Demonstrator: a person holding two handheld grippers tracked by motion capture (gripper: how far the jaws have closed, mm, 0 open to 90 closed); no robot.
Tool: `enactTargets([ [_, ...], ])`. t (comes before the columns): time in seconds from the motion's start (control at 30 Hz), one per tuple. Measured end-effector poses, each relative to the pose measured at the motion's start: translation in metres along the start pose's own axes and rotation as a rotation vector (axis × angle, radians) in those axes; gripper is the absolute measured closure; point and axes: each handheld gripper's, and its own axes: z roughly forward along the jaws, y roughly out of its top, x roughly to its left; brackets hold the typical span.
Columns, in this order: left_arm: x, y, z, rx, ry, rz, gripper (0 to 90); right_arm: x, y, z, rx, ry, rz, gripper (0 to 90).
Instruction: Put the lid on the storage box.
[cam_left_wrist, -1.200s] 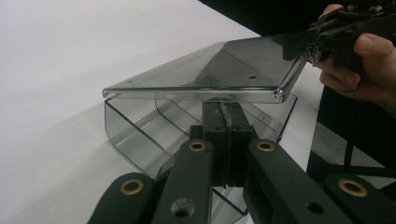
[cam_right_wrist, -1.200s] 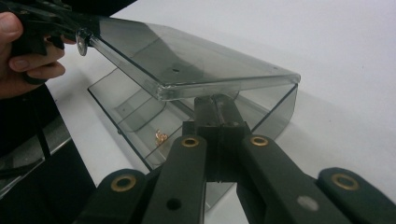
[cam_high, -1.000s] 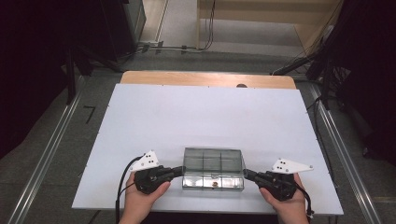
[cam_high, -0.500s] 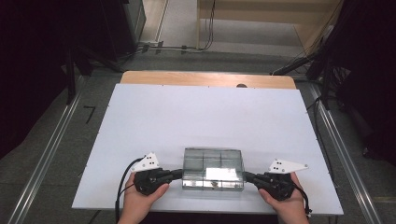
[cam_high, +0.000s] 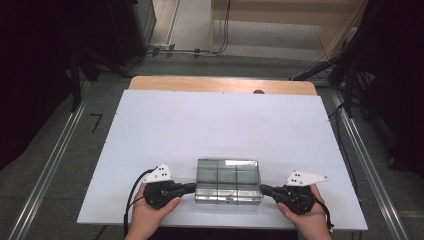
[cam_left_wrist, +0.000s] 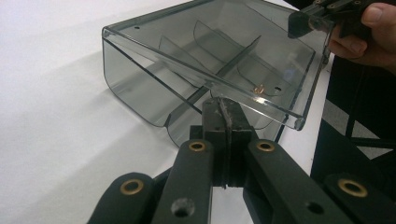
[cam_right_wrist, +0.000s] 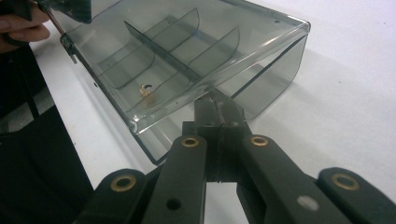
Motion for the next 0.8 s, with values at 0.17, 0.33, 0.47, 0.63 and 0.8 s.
enactTargets([
  [0.17,0.0008,-0.0005,0.0005,0.01,0.001,0.005,90.0,-0.0007,-0.0004,0.0004,0.008,0.0,0.001,88.4],
  [0.33,0.0016,-0.001,0.0009,0.024,0.001,0.005,90.0,-0.0019,-0.0012,0.0015,0.014,-0.003,0.001,88.4],
  [0.47,0.0024,-0.0016,0.0011,0.028,0.0,0.002,90.0,-0.0032,-0.0018,0.0023,0.017,-0.006,-0.003,88.4],
  [0.63,0.0035,-0.0022,0.0013,0.036,0.001,0.003,90.0,-0.0039,-0.0024,0.0029,0.023,-0.008,0.001,88.4],
  [0.8,0.0046,-0.0029,0.0018,0.041,0.002,0.001,90.0,-0.0046,-0.0029,0.0036,0.029,-0.015,-0.004,88.4],
])
